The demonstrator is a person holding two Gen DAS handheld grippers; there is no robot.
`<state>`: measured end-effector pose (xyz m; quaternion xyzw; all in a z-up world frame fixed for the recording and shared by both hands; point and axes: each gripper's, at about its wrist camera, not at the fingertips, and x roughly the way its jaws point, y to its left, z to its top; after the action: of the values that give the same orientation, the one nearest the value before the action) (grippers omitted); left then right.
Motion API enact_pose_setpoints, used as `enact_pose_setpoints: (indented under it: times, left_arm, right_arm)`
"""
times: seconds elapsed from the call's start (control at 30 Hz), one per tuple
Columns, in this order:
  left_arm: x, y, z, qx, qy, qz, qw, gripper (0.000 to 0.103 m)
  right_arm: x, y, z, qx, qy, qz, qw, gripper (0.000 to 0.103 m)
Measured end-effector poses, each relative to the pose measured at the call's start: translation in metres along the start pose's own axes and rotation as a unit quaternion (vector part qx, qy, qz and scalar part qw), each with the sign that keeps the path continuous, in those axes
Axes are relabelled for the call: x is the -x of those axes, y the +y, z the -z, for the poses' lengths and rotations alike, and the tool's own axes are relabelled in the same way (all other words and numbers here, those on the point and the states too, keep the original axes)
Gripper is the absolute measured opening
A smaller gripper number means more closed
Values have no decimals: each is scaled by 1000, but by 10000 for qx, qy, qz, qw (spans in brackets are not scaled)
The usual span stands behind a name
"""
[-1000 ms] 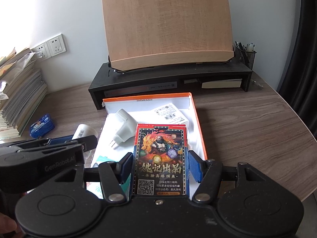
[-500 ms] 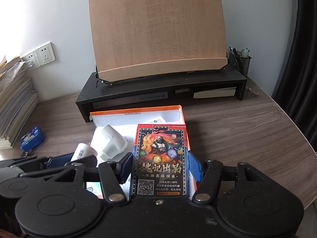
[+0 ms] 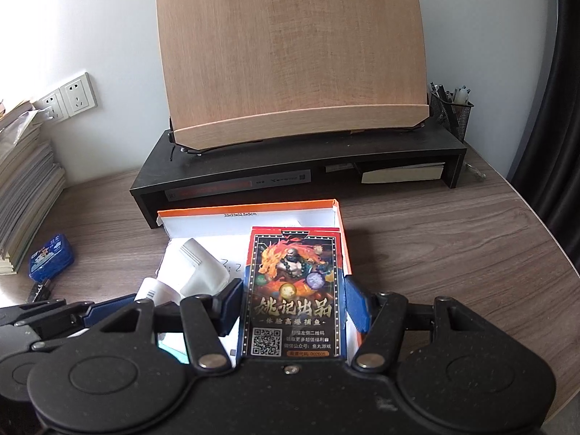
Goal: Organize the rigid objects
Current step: 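Open the left gripper to release the pill bottle while the right gripper releases the card box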
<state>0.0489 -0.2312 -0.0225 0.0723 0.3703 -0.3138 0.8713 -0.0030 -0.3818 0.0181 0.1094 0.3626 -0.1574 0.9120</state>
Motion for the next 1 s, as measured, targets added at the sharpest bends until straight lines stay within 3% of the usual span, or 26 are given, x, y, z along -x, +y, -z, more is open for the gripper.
enact_pose_setpoints:
  times: [0.77, 0.97, 1.0]
  left_arm:
    - [-25, -5, -4, -30, 179, 91, 9998, 33]
    - [-28, -9, -5, -64, 170, 113, 9998, 33]
    - [-29, -10, -5, -79, 171, 116, 9998, 33]
  right_arm:
    - [-62, -1, -29, 195, 352, -4, 9992, 72]
    - [-72, -3, -41, 193, 166, -44, 9997, 73]
    - [-70, -4, -43, 201, 88, -57, 9997, 78]
